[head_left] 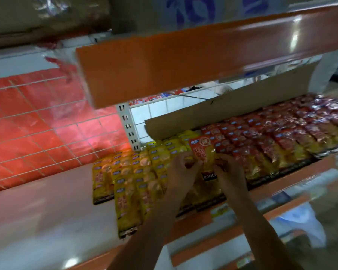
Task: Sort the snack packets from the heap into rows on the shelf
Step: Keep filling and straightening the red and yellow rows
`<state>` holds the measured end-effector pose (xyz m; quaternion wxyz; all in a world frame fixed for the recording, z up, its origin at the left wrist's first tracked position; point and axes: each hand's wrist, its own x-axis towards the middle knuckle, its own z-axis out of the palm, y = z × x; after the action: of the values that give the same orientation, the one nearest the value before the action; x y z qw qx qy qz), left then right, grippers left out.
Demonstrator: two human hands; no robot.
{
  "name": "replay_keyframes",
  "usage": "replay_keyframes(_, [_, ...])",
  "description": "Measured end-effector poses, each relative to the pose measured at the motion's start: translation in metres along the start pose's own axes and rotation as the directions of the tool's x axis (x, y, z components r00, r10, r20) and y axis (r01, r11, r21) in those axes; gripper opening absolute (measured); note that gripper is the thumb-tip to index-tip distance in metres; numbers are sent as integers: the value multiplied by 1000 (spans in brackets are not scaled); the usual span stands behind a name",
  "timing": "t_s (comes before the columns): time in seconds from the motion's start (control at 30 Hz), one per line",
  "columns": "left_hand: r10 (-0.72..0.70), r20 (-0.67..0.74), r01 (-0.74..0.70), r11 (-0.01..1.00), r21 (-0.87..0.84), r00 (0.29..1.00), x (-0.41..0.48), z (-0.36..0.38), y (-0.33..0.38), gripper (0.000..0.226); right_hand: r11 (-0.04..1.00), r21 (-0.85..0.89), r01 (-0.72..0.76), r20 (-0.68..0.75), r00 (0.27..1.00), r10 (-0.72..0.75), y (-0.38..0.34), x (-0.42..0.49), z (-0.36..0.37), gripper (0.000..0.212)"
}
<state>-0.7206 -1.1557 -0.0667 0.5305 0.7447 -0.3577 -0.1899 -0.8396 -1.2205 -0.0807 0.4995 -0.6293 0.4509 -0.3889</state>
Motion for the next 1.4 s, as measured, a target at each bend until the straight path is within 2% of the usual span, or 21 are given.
replay_keyframes(0.1, [18, 41, -19, 999, 36, 999, 10, 50, 17, 32, 996, -75, 56, -57, 997, -60, 8, 36, -44, 29])
replay_keyframes(0.3, [89, 45, -91, 995, 38, 995, 14, 128, 47, 26, 977, -177, 119, -49, 990, -129, 18, 89, -114, 31])
replay_keyframes(0.4, [106, 72, -110, 993, 48, 992, 14, 156, 63, 30, 973, -176, 147, -28, 988, -154, 16, 106, -139, 40])
replay_keyframes(0.57, [244, 142, -258, 962, 93, 959, 20, 199, 88, 34, 981, -141, 131, -53, 989, -140, 23, 139, -183, 44])
replay_keyframes(0.77, [388, 236, -436, 876, 206, 891, 24, 242, 98, 23, 981, -130, 146, -181, 969, -168, 42, 184, -245, 28])
replay_keyframes(0.9, [443, 361, -560, 749, 355, 821, 27, 263, 96, 22, 969, -202, 142, -222, 957, -187, 55, 207, -280, 33])
replay_keyframes(1.0, [495, 392, -631, 640, 439, 775, 29, 273, 94, 23, 960, -251, 124, -210, 961, -179, 65, 215, -297, 37])
replay_keyframes(1.13, [508, 381, -634, 589, 501, 773, 29, 282, 93, 28, 970, -231, 73, -191, 974, -119, 70, 217, -306, 39])
replay_keyframes(1.4, [479, 411, -630, 550, 549, 776, 31, 291, 93, 35, 875, -485, -1, -174, 980, -95, 72, 219, -308, 31])
